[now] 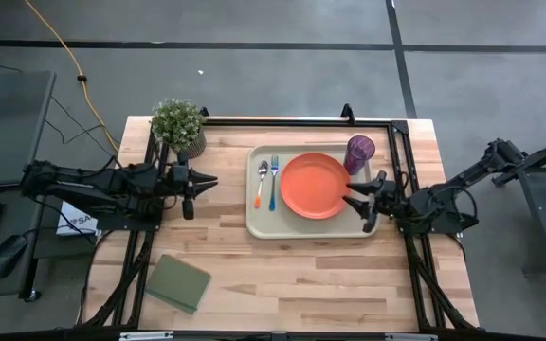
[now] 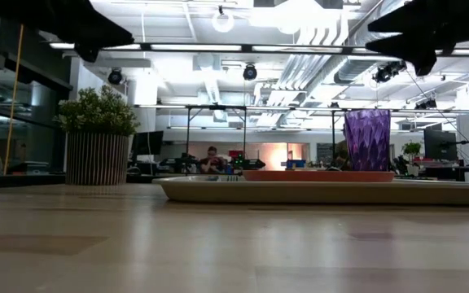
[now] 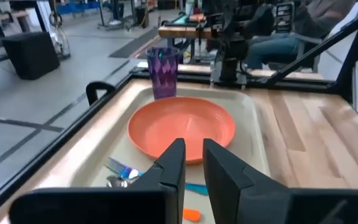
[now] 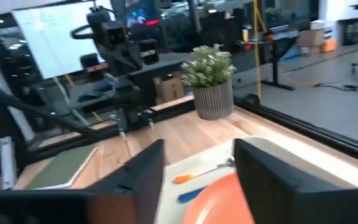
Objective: Pick and place plate/cup/fork/spoon on tray
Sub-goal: Return to Home Position
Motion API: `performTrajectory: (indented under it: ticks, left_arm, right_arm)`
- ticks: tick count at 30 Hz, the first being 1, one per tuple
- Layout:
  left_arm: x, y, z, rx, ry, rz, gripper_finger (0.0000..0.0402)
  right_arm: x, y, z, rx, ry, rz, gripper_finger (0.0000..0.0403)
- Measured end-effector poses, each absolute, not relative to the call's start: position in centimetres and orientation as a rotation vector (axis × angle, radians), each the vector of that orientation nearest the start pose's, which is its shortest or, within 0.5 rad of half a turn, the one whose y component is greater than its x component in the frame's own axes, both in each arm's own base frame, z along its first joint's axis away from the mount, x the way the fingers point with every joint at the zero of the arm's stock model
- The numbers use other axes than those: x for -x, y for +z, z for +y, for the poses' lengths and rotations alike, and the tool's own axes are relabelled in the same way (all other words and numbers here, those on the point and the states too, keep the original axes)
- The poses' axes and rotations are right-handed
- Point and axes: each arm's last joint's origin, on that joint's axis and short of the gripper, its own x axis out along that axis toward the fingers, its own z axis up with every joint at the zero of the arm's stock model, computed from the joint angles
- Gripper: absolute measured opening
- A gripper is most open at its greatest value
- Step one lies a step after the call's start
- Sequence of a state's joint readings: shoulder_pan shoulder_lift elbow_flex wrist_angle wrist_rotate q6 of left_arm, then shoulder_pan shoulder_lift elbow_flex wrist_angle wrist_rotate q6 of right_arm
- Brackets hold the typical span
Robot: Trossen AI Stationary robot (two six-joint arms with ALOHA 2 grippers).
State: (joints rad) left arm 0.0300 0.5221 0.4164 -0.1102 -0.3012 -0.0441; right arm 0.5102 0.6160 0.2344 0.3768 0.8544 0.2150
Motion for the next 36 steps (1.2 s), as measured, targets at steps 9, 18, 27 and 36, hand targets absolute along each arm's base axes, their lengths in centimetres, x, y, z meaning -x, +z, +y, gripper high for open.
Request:
performTrajectory:
  ticks: [9,18,27,36]
  left_arm:
    - [-13.2,25.2,1.2,0.016,0.315,0.172,0.0012]
    - [-13.2,25.5,1.2,0.02,0.304,0.142,0.0003]
    - [-13.2,25.3,1.2,0.016,0.304,0.167,0.0003]
    - [-13.3,26.4,1.2,0.017,0.302,0.05,0.0003]
  right_arm:
    - [-11.0,21.7,3.1,-0.283,-0.296,0.03,0.0018]
    - [-12.5,21.8,0.0,-0.296,-0.263,0.016,0.0001]
    - [-11.9,21.8,-1.2,-0.301,-0.219,0.028,0.0001]
    - [-10.9,21.0,-0.4,-0.297,-0.242,0.083,0.0]
